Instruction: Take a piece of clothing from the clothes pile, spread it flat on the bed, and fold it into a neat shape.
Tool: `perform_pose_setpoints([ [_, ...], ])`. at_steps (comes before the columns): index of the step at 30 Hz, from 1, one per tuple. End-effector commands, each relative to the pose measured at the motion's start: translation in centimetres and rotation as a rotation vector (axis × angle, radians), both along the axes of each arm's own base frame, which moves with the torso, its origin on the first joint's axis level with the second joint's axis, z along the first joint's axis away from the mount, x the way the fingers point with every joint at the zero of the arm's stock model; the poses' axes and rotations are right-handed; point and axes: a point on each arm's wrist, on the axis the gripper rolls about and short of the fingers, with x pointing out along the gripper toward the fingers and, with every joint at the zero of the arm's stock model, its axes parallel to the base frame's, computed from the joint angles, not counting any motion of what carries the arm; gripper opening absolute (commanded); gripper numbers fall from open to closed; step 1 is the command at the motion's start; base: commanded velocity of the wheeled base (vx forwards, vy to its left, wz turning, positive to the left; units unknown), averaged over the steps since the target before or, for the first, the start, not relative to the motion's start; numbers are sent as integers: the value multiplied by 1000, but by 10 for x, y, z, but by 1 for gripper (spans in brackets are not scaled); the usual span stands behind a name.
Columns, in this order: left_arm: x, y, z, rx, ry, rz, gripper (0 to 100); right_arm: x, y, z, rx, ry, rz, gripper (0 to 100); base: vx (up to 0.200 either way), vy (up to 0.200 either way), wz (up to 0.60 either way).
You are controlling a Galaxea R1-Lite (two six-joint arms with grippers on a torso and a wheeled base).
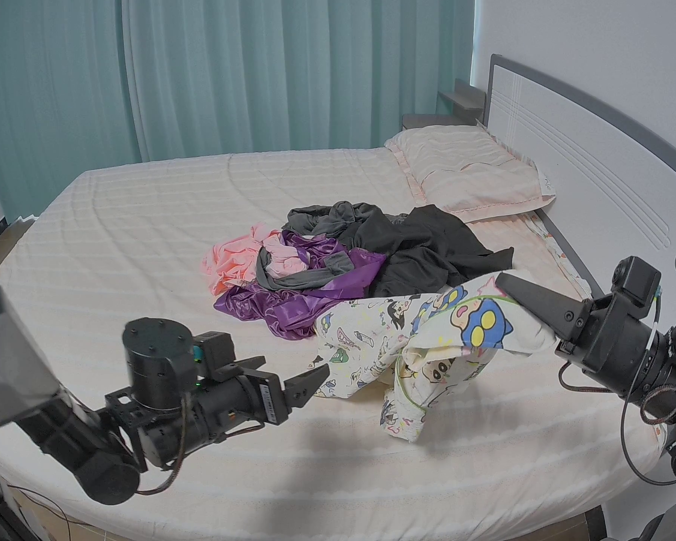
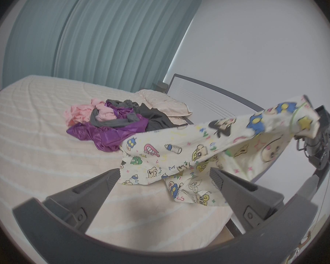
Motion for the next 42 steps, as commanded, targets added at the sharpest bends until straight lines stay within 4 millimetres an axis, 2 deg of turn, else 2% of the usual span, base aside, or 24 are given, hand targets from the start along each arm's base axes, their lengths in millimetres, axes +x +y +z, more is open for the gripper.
perform_pose_setpoints([
  [1,16,-28,-47,23,89,13,100,4,-1,11,31,-37,-16,0,0,0,0],
  [6,26,-36,-54,13,84,18,100,5,0,16,44,-52,-18,0,0,0,0],
  [13,50,-53,-58,-38,51,72,100,7,1,20,52,-67,-15,0,0,0,0],
  [20,50,-64,-64,-59,69,52,100,14,8,25,60,-76,-7,0,0,0,0],
  [24,51,-68,-78,-52,103,49,100,18,15,32,61,-77,5,0,0,0,0],
  [26,51,-68,-78,-51,104,50,100,18,15,32,61,-77,5,0,0,0,0],
  [31,65,-78,-84,-75,75,60,100,19,19,39,67,-84,17,0,0,0,0],
  [36,85,-87,-101,-82,62,76,100,21,20,48,84,-108,18,0,0,0,0],
  [42,102,-89,-117,-83,54,97,100,20,21,55,96,-122,22,0,0,0,0],
])
